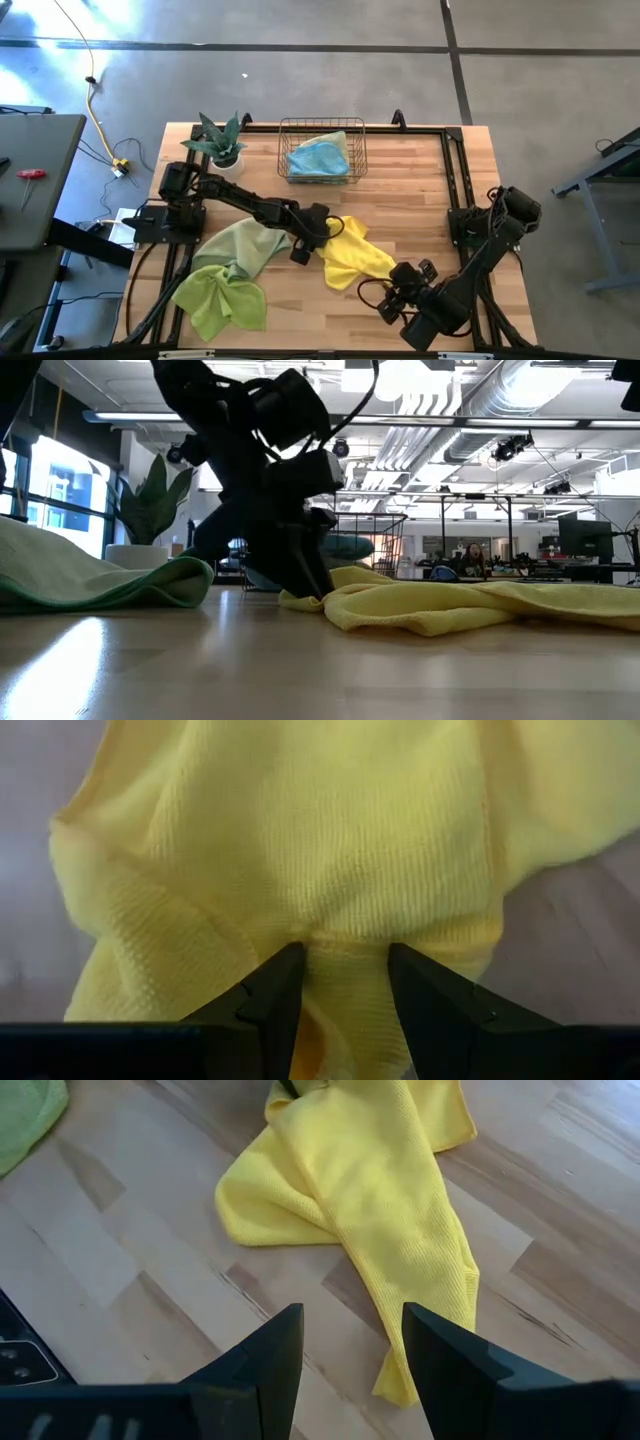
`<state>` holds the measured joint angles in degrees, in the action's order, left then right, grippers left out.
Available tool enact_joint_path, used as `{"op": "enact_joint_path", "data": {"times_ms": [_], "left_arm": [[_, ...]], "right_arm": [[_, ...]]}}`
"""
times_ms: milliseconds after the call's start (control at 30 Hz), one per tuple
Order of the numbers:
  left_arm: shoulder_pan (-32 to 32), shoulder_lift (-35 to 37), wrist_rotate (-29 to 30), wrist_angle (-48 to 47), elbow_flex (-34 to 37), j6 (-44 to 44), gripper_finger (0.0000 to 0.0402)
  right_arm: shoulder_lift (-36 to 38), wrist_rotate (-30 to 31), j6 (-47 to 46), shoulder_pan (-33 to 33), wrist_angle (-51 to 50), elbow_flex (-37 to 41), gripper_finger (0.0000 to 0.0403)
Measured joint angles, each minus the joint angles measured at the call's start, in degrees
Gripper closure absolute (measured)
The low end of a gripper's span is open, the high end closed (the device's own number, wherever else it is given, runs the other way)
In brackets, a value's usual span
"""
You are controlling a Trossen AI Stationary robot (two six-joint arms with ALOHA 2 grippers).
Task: Fold microfiber towels
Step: Fold the yellow microfiber cloth
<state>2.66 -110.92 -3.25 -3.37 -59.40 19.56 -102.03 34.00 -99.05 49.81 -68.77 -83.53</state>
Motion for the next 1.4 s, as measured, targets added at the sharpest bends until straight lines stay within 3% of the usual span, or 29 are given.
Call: {"op": "enact_joint_path", "data": {"times_ms": [433, 733, 833, 1167, 1400], "left_arm": [[-0.6, 1.3, -0.7, -2.8, 0.1, -2.9, 0.0269], [-0.9, 1.3, 0.5, -3.4, 0.1, -6.9, 0.0383], [-0.9, 1.4, 0.5, -3.1, 0.1, -10.9, 0.0395], [-2.0, 12.0, 0.5, -5.6, 0.1, -17.7, 0.0399], [-3.6, 21.1, 1.4, -4.2, 0.1, -24.9, 0.0401]], "right_arm": [[0.0, -0.1, -0.1, 0.1, -1.0, 0.0, 0.0238], [0.0, -0.2, -0.1, 0.1, -2.1, 0.0, 0.0238], [0.0, -0.3, -2.0, 0.1, -2.2, 0.0, 0.0238], [4.2, -1.5, -7.9, -0.3, -7.6, 0.0, 0.0238], [11.1, 8.8, -6.1, -0.3, -5.4, 0.0, 0.0238]]}}
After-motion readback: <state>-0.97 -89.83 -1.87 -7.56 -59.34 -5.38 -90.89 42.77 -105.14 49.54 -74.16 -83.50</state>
